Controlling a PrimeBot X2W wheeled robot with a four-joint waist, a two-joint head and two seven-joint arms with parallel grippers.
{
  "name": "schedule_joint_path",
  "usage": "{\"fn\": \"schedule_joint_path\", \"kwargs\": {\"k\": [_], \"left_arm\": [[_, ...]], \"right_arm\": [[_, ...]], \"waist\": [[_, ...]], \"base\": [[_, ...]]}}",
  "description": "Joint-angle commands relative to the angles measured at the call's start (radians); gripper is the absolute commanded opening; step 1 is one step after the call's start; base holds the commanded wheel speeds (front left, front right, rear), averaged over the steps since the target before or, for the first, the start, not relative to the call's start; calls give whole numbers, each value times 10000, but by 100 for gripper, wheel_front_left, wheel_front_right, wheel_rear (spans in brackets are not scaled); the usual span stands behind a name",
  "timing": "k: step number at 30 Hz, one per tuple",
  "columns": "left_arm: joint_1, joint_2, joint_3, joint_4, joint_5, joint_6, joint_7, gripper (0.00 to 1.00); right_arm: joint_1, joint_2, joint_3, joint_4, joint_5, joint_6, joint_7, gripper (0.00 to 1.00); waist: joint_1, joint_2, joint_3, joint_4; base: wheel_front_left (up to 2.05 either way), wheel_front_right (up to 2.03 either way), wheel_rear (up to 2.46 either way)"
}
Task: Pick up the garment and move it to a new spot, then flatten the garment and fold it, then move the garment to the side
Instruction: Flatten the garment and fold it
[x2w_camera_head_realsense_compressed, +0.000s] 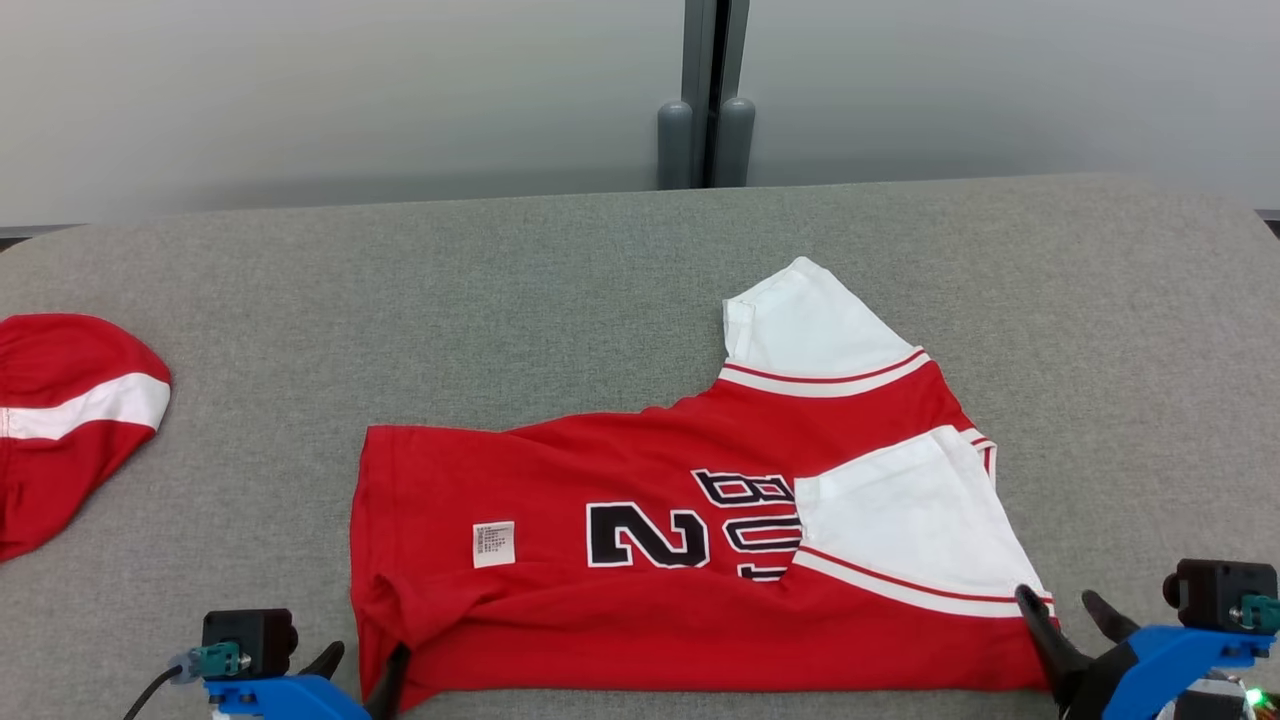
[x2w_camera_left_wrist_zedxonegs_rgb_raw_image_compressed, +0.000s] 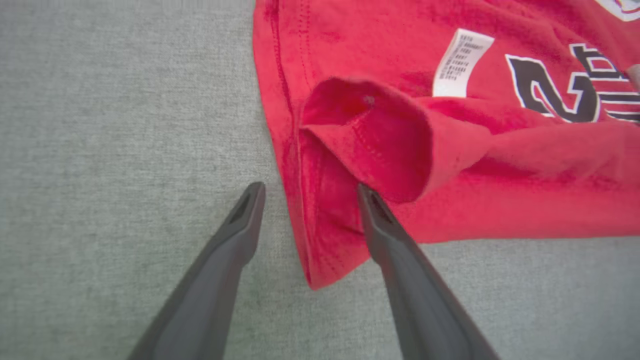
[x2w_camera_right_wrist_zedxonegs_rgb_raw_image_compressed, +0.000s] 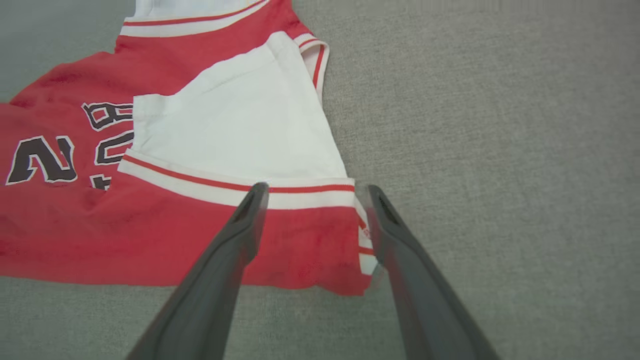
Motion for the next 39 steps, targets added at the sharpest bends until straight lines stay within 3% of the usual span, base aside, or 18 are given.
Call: {"fn": "schedule_joint_path", "kwargs": {"k": [1, 5, 9, 18, 30, 39], "left_arm": [[-30, 61, 96, -170, -89, 57, 84, 100], [-396, 239, 306, -609, -310, -104, 306, 100], [-1302, 497, 348, -821, -423, -594, 982, 100], [-4164, 944, 628, 256, -1020, -1861, 2913, 100], [-6246, 1625, 402, 1078, -1518, -2400, 5653, 100], [-6296, 2014, 260, 507, -1462, -2351, 6315, 100]], "right_arm": [[-268, -43, 35, -184, -64, 2, -6, 100], [-980, -41, 65, -534, -463, 2, 290, 100], [-2128, -41, 321, -574, -793, 2, 935, 100], [-5716, -312, 1539, 996, -566, 2, 2323, 100], [-9192, -810, 2554, 3576, -63, 2, 2049, 100], [-9855, -978, 2672, 4403, 3, 2, 1448, 100]], "waist": [[1, 0, -41, 6], [1, 0, -86, 31], [1, 0, -20, 77], [1, 0, 953, -283], [1, 0, 2714, -700], [1, 0, 3053, -569]], "base": [[0, 0, 0], [0, 0, 0], [0, 0, 0], [0, 0, 0], [0, 0, 0], [0, 0, 0]]}}
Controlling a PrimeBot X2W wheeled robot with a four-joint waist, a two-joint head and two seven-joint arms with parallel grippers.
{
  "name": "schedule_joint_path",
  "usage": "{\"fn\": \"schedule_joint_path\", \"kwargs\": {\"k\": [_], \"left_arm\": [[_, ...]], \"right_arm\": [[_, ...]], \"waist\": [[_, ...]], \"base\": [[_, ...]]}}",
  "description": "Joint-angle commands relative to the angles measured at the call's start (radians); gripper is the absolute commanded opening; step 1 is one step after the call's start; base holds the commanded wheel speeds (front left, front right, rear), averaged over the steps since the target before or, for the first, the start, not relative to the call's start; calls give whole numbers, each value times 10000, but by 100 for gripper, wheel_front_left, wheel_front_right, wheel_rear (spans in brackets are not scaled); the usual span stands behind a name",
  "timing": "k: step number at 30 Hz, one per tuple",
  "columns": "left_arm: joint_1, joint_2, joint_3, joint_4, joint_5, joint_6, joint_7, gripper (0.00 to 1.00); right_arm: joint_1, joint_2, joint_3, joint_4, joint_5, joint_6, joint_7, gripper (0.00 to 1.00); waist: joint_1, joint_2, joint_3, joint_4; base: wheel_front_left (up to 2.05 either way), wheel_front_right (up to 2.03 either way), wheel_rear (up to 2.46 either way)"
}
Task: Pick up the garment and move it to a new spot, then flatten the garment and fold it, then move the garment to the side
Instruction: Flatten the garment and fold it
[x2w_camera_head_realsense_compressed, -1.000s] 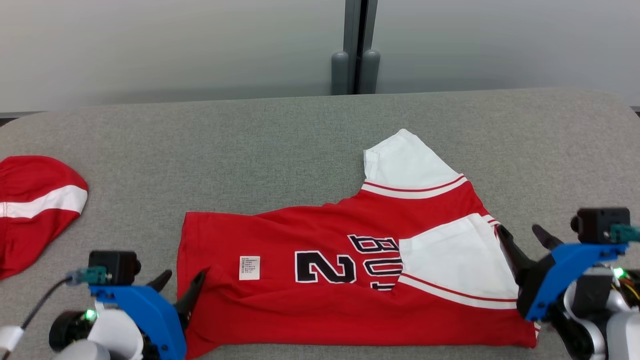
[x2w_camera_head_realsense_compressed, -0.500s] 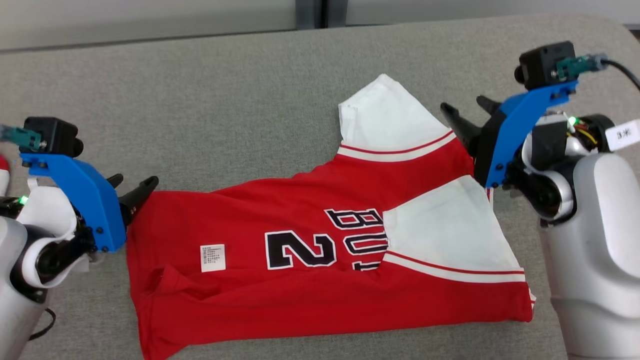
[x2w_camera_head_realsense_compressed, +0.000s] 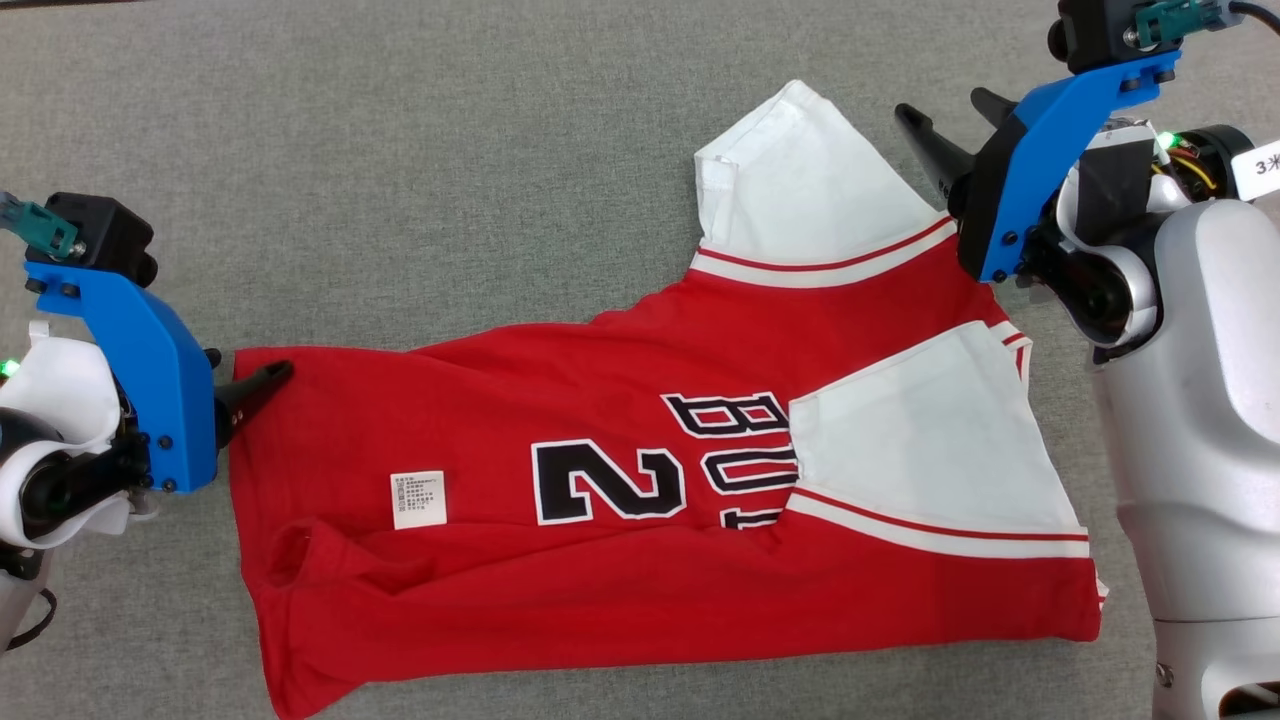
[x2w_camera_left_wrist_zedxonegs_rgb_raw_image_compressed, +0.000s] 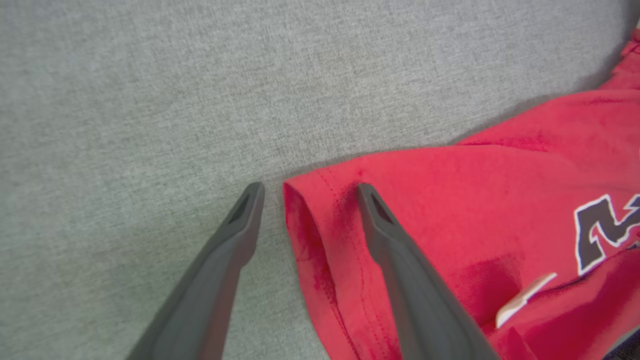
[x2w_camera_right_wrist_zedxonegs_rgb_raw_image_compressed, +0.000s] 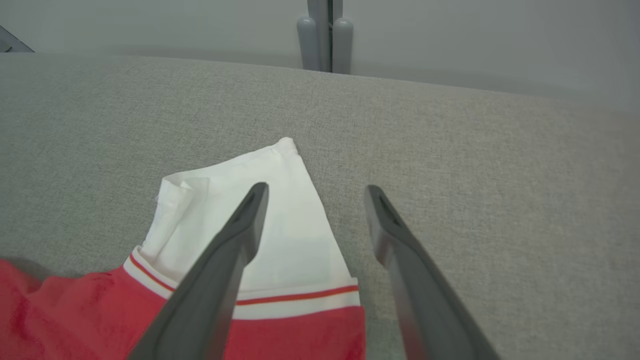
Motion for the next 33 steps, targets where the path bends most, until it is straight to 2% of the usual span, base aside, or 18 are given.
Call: {"fn": "schedule_joint_path", "kwargs": {"k": [1, 7, 8, 10, 20, 26, 33], "left_arm": [[-59, 77, 34, -76, 75, 43, 6, 100], [56, -57, -3, -84, 84, 144, -114, 100], [40, -48, -88, -53, 167, 80, -102, 91], [79, -65, -273, 76, 150, 23, 100, 0], [65, -760, -700, -130, 193, -482, -74, 0], [-141, -1228, -984, -86, 370, -779, -365, 0], [-345, -1559, -1179, 159, 598, -1021, -844, 0]], "right_arm": [[-184, -104, 14, 99, 38, 2, -79, 100], [-450, -116, 165, 445, 7, 3, -190, 100], [-527, -126, 234, 501, -38, 3, -180, 100], [-671, -147, 359, 647, -98, 3, -120, 100], [-1731, -201, 563, 2004, -860, 3, -31, 100], [-2221, -613, 808, 3066, -1838, 2, 216, 100], [-2401, -562, 871, 3811, -1741, 3, 113, 100]], "waist": [[-2, -4, 67, 53], [-2, -4, 344, 143], [-2, -4, 391, 145], [-2, -4, 489, 160], [-2, -4, 940, 772], [-2, -4, 1053, 1232], [-2, -4, 1058, 1524]], "base": [[0, 0, 0], [0, 0, 0], [0, 0, 0], [0, 0, 0], [0, 0, 0], [0, 0, 0], [0, 0, 0]]}}
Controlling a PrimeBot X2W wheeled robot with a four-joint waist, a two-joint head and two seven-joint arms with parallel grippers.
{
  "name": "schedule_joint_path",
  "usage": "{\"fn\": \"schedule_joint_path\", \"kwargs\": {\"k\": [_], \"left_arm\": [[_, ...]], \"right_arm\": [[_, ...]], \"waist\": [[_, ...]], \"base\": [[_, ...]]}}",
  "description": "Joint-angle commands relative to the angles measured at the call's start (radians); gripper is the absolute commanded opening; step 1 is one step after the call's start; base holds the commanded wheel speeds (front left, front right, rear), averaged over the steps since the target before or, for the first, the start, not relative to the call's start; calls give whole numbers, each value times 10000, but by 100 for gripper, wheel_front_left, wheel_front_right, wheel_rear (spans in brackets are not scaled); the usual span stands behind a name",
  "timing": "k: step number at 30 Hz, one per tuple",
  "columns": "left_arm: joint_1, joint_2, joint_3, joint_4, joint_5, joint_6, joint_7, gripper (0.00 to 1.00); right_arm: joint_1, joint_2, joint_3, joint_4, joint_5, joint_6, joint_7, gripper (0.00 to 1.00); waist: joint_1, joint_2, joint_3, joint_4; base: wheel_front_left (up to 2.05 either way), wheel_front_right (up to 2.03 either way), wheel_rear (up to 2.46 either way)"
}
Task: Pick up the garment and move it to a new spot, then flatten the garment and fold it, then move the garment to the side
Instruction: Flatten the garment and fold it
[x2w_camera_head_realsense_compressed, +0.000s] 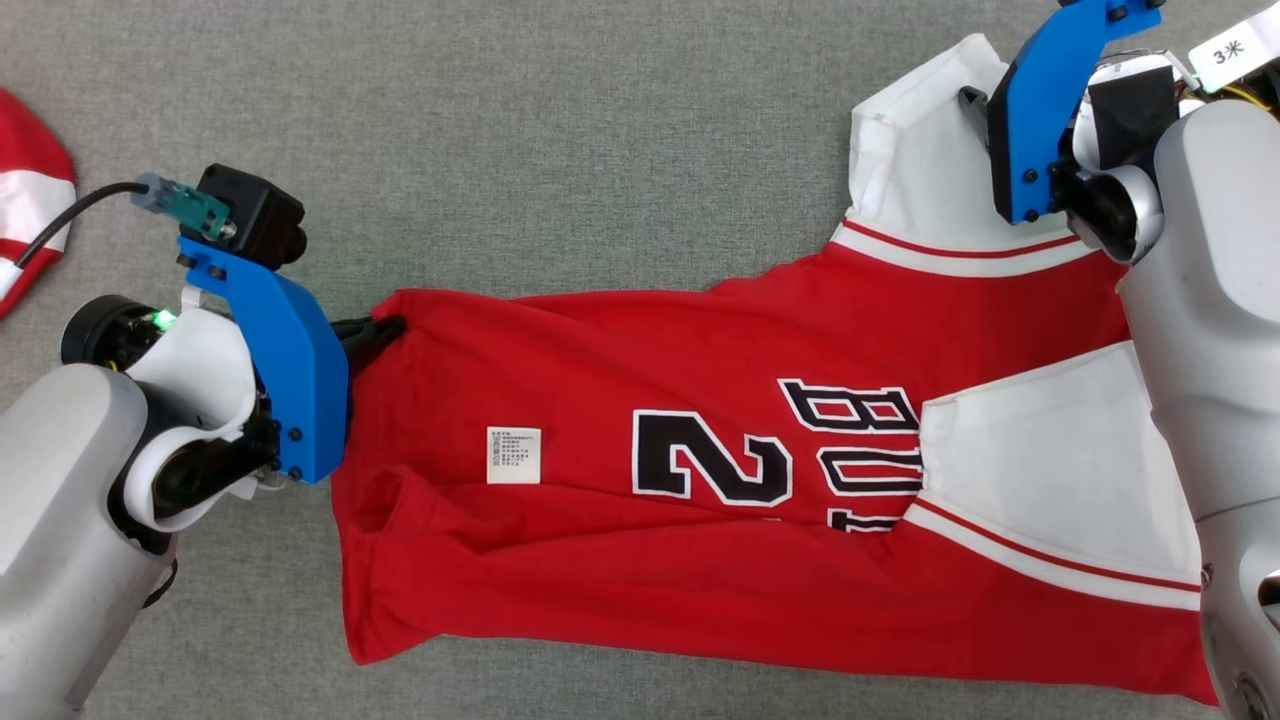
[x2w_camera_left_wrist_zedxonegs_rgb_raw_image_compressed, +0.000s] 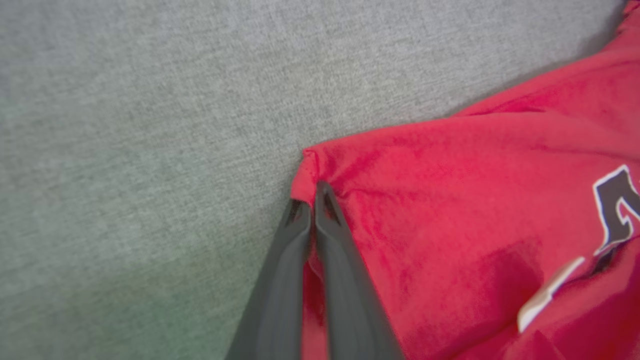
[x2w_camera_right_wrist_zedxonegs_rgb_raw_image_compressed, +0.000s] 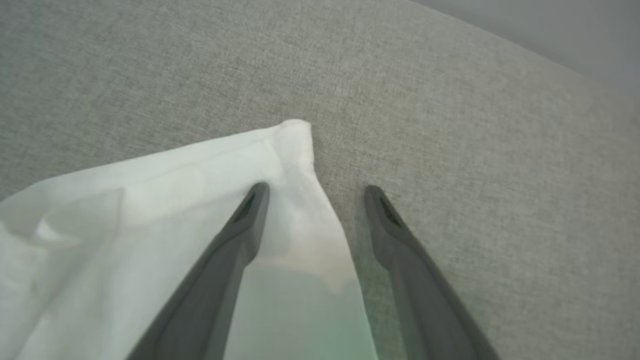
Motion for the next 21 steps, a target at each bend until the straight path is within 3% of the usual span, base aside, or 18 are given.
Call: {"fn": "schedule_joint_path", "kwargs": {"k": [1, 4, 5, 6, 7, 11, 21], "left_arm": [[206, -218, -385, 205, 79, -78, 23, 0], [128, -277, -420, 310, 107, -134, -114, 0], [101, -300, -428, 342, 125, -151, -163, 0], [83, -323, -436, 366, 135, -166, -213, 0], [65, -341, -436, 400, 143, -179, -264, 0], [-76, -327, -411, 531, 283, -203, -680, 0], [-381, -126, -124, 878, 1075, -282, -2631, 0]], "right_arm": [[-84, 19, 112, 222, 52, 5, 18, 100], [-83, 4, 268, 489, 172, 5, 31, 100], [-94, -10, 333, 575, 216, 5, 50, 86], [-87, -27, 396, 660, 252, 5, 90, 40], [-79, -40, 445, 722, 280, 5, 84, 0], [-233, -251, 465, 773, 231, 2, -336, 0], [-544, -250, -766, 905, -194, -3, -2243, 0]], "waist": [[1, 1, 11, 38], [1, 1, 35, 108], [1, 1, 54, 132], [1, 1, 76, 149], [1, 1, 92, 158], [1, 1, 183, 130], [1, 1, -167, -110]], "base": [[0, 0, 0], [0, 0, 0], [0, 0, 0], [0, 0, 0], [0, 0, 0], [0, 0, 0], [0, 0, 0]]}}
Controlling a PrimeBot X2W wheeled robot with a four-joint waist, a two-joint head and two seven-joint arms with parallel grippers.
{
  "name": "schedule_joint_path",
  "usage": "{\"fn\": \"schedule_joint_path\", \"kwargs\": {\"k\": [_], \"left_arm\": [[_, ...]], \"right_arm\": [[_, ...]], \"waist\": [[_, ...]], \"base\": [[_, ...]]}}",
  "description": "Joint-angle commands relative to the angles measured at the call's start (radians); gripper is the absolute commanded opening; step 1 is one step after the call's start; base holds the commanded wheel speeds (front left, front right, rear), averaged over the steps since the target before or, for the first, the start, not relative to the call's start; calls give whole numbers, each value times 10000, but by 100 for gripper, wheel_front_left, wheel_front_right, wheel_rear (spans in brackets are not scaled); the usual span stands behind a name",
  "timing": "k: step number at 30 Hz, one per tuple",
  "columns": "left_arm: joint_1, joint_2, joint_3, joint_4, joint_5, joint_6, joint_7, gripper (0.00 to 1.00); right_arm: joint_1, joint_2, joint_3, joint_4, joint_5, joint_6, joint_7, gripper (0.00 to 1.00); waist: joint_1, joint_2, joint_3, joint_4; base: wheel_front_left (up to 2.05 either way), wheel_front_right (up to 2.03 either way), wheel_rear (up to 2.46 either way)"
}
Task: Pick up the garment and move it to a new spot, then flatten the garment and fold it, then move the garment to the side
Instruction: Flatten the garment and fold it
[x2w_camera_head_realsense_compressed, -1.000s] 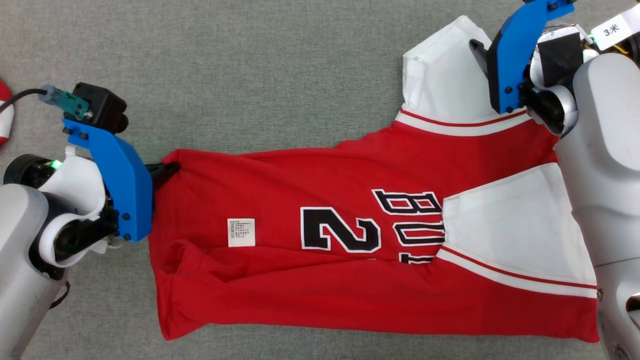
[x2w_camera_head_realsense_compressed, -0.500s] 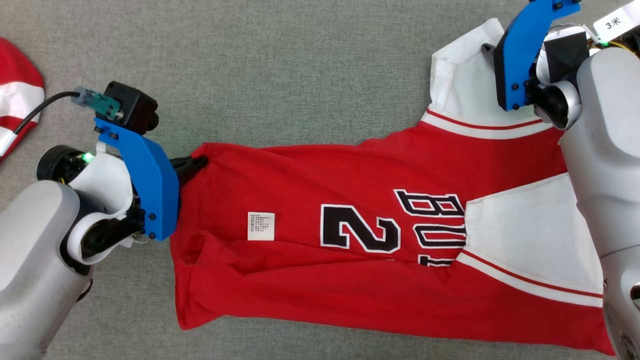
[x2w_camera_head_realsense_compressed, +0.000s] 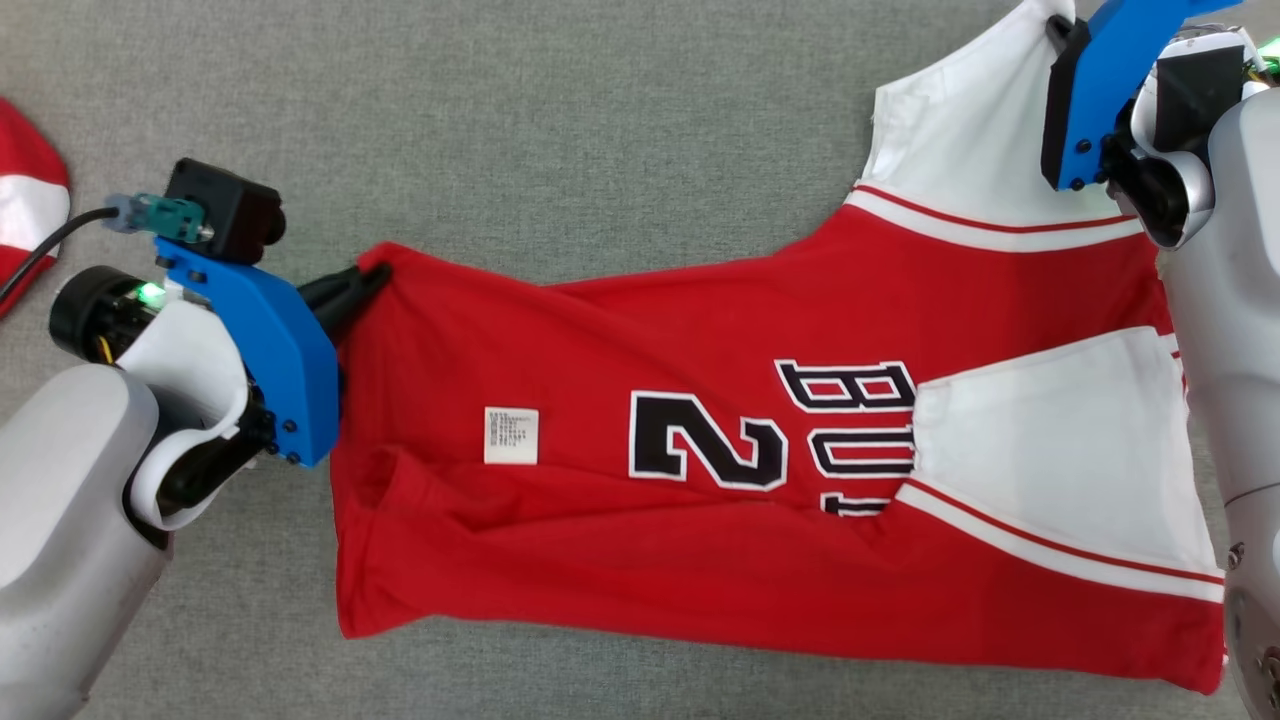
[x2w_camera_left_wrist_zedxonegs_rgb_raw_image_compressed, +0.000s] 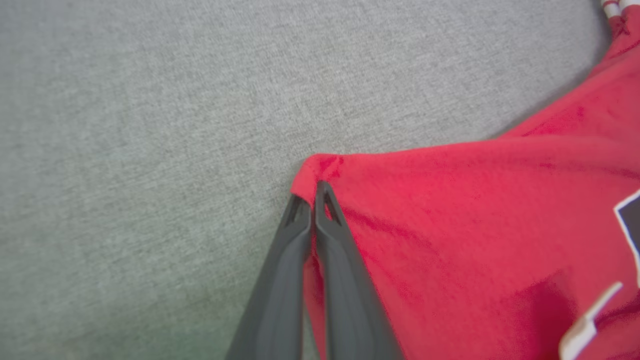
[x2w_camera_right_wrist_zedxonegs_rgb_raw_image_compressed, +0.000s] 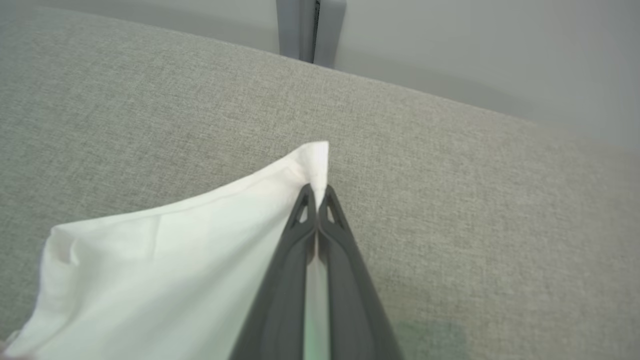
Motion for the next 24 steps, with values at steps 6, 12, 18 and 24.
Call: {"fn": "schedule_joint_path", "kwargs": {"k": [6, 12, 18, 24], "left_arm": [[-242, -60, 147, 537, 631, -21, -1380, 0], [8, -123, -4, 786, 631, -40, -1625, 0], [644, 13, -502, 725, 646, -74, -1959, 0], [1295, 147, -815, 821, 807, -73, -2768, 0]], "right_arm": [[-18, 188, -477, 95, -139, -11, -956, 0], [436, 407, -339, -15, 232, -9, -1754, 0], [1568, 203, 548, -739, 1623, -8, -2068, 0], [3547, -725, 1641, -2854, 3191, -6, -1678, 0]], "waist": [[-3, -2, -468, -339], [-3, -2, -880, -515], [-3, -2, -1548, -585], [-3, -2, -2100, -713]], "base": [[0, 0, 0], [0, 0, 0], [0, 0, 0], [0, 0, 0]]}}
